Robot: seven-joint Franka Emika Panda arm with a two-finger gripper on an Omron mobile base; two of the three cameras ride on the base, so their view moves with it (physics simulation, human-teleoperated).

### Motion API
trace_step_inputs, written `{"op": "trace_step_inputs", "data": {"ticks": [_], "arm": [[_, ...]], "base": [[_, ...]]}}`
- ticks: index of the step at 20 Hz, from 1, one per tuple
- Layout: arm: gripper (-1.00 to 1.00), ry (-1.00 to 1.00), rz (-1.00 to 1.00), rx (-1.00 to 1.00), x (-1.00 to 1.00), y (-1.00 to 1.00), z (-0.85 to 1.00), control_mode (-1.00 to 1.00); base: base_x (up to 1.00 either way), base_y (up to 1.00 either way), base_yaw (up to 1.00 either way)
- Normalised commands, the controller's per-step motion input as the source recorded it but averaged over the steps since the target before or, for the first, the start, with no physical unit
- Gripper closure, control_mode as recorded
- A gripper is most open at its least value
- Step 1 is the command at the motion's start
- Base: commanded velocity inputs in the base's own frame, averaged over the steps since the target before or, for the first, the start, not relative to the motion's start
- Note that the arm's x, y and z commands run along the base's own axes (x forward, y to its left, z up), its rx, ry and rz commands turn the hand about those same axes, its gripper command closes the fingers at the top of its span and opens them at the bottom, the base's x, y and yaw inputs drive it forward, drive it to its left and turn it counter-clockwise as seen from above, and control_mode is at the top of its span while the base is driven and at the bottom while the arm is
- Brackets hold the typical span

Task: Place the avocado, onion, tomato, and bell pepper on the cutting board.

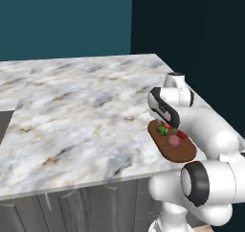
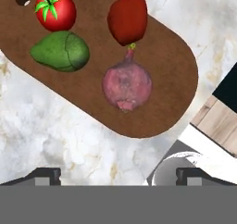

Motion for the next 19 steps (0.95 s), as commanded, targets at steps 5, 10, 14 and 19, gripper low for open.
{"op": "trace_step_inputs", "data": {"ticks": [5, 10, 14, 19], "arm": [[-1.00, -0.08, -0.02, 0.00, -0.53, 0.69, 0.00, -1.00], [-1.00, -0.03, 0.00, -0.11, -0.39, 0.87, 0.02, -1.00], [-1.00, 0.00, -0.01, -0.10, -0.17, 0.95, 0.00, -1.00], [-1.00, -0.01, -0.12, -0.07, -0.07, 0.83, 0.00, -1.00]], "base": [[0.00, 0.00, 0.00], [0.00, 0.00, 0.00], [0.00, 0.00, 0.00], [0.00, 0.00, 0.00]]}}
